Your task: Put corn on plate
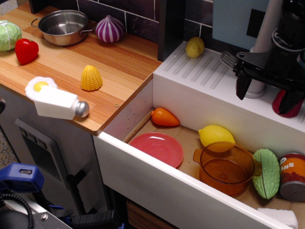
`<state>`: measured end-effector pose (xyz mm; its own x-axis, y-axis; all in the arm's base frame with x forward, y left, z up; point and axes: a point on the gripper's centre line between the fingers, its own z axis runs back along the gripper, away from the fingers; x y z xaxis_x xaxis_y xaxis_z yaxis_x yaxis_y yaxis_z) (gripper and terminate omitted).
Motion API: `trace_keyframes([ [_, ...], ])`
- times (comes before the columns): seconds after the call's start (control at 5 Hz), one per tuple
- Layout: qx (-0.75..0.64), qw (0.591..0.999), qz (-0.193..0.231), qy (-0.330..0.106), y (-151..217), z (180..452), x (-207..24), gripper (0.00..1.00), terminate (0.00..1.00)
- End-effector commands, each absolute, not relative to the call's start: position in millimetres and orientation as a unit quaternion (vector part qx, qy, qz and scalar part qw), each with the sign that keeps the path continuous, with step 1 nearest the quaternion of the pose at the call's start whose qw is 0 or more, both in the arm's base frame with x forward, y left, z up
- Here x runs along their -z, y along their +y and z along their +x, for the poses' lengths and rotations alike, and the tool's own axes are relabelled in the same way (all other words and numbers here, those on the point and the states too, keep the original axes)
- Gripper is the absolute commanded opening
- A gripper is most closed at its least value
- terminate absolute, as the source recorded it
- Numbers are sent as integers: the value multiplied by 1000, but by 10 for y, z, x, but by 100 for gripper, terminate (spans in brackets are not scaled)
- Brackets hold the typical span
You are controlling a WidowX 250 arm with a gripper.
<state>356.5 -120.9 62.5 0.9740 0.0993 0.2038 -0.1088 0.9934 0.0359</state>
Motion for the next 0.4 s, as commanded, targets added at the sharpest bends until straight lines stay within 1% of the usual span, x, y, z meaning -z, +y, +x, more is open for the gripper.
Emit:
trace_keyframes([
  [0.0, -52, 993, 23, -101, -1209, 3565, -625, 100, 0],
  [0.2, -68, 991, 65, -98, -793, 3394, -767, 100, 0],
])
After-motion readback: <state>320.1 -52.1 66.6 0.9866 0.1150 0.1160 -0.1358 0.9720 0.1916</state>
